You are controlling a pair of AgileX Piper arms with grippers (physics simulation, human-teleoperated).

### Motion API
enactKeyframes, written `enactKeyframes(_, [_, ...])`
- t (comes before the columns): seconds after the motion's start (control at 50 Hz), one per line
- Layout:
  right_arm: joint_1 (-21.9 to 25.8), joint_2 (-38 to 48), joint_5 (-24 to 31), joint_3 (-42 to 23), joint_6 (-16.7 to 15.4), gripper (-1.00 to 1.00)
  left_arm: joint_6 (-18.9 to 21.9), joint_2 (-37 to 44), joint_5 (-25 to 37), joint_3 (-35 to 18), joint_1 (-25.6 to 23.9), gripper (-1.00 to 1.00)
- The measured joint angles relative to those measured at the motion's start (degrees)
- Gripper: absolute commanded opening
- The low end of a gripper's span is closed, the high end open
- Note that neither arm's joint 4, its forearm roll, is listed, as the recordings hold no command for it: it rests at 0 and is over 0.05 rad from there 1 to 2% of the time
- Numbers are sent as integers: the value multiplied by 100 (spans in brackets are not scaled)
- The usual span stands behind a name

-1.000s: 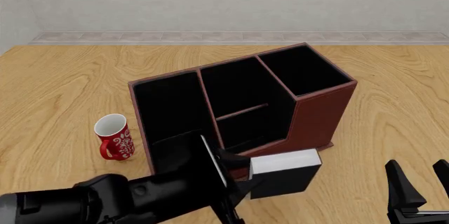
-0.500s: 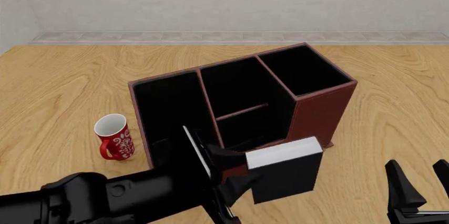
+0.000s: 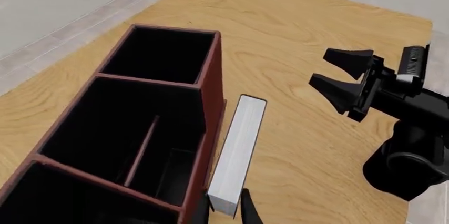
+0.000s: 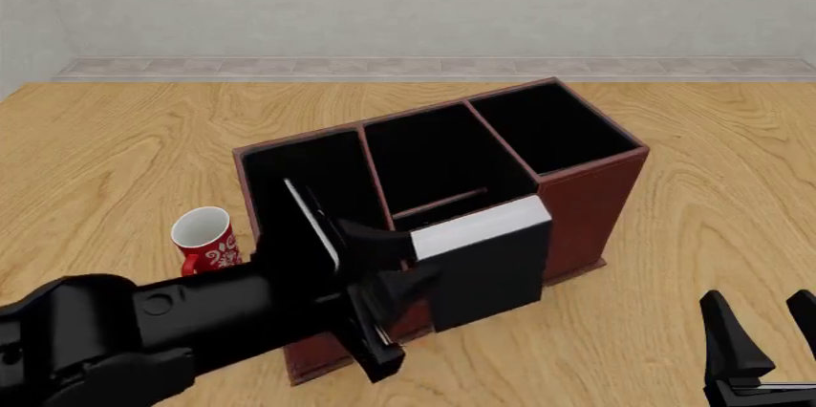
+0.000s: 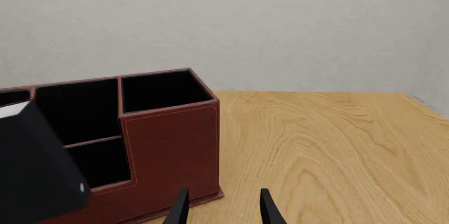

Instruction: Pick up the book and place it in the back compartment of the caddy.

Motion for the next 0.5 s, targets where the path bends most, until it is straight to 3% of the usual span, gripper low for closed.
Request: enactKeyframes(0.5, [0, 0, 0, 0, 0, 100, 382, 131, 744, -809, 437, -100])
